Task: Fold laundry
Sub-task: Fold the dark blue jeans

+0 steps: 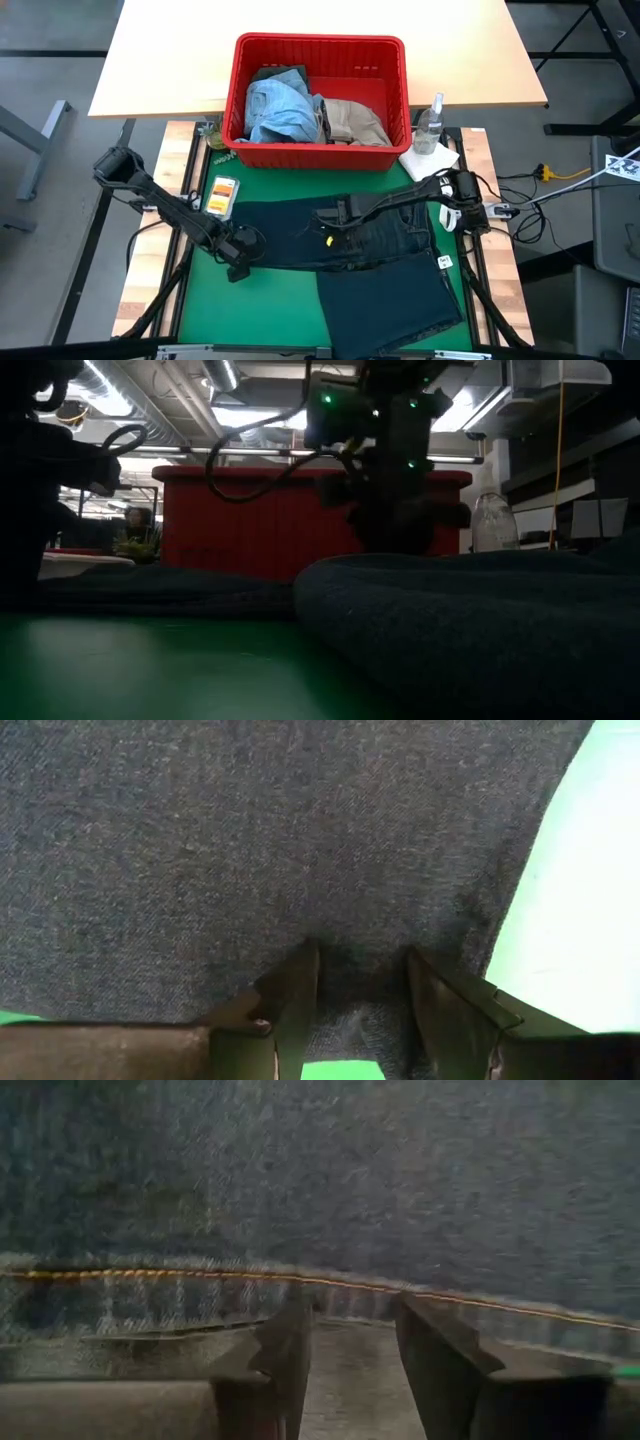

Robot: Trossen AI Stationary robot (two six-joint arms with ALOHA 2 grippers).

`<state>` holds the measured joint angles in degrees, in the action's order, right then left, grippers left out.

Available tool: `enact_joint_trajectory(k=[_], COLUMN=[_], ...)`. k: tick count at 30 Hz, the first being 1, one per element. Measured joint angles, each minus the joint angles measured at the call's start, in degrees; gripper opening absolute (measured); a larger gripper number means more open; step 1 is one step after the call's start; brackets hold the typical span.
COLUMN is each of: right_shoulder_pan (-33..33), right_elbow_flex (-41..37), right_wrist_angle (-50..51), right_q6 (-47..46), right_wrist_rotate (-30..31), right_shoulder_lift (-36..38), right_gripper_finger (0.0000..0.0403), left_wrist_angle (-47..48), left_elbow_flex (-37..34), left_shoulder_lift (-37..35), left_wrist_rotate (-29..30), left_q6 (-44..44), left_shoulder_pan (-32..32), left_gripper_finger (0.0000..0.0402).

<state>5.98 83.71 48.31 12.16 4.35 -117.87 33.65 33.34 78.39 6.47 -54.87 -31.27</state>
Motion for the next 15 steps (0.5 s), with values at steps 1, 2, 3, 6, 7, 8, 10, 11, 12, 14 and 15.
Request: enact_joint_trajectory(k=[1, 2, 3, 6, 7, 8, 10, 11, 12, 14, 15], right_shoulder_pan=[0.0, 0.0, 0.0, -0.04, -0.02, -0.02, -0.02, -0.02, -0.02, 0.02, 0.03], right_elbow_flex=[-0.76, -1.38, -1.69, -2.06, -2.08, -2.01, -1.3, -0.86, -0.26, 1.89, 3.54], right_wrist_angle=[-0.68, -1.18, -1.22, -1.24, -1.29, -1.24, -0.39, 0.62, 2.37, 5.88, 7.19], right_q6=[-0.04, -0.08, -0.13, -0.15, -0.15, -0.15, -0.13, -0.01, 0.21, 1.19, 1.63], right_wrist_rotate=[-0.11, -0.43, -0.87, -1.64, -1.61, -1.61, -1.79, -1.92, -2.1, -2.44, -2.4], right_shoulder_lift=[0.12, 0.26, 0.29, 0.29, 0.29, 0.29, 0.29, 0.29, 0.27, 0.06, 0.05], right_gripper_finger=[0.0147, 0.0147, 0.0147, 0.0147, 0.0147, 0.0147, 0.0147, 0.0147, 0.0147, 0.0147, 0.0147], left_wrist_angle=[0.05, 0.16, 0.17, 0.17, 0.14, 0.0, -0.04, 0.01, 0.27, 0.74, 0.76], left_elbow_flex=[-0.02, 0.05, 0.04, -0.07, -0.14, -0.17, -0.16, -0.08, 0.03, 0.26, 0.48], left_shoulder_lift=[0.59, 0.99, 1.14, 0.83, 0.53, 0.18, -0.83, -1.31, -1.78, -3.22, -3.93], left_wrist_rotate=[0.06, 0.08, 0.08, 0.05, -0.01, -0.13, -0.71, -1.01, -1.57, -2.4, -2.64], left_q6=[0.01, 0.0, 0.0, 0.0, 0.0, -0.01, -0.02, 0.0, -0.02, 0.09, 0.21], left_shoulder_pan=[-0.2, -0.31, -0.44, -0.59, -0.59, -0.59, -0.59, -0.59, -0.59, -0.7, -0.68], left_gripper_finger=[0.0155, 0.0155, 0.0155, 0.0155, 0.0155, 0.0155, 0.0155, 0.0155, 0.0155, 0.0155, 0.0155])
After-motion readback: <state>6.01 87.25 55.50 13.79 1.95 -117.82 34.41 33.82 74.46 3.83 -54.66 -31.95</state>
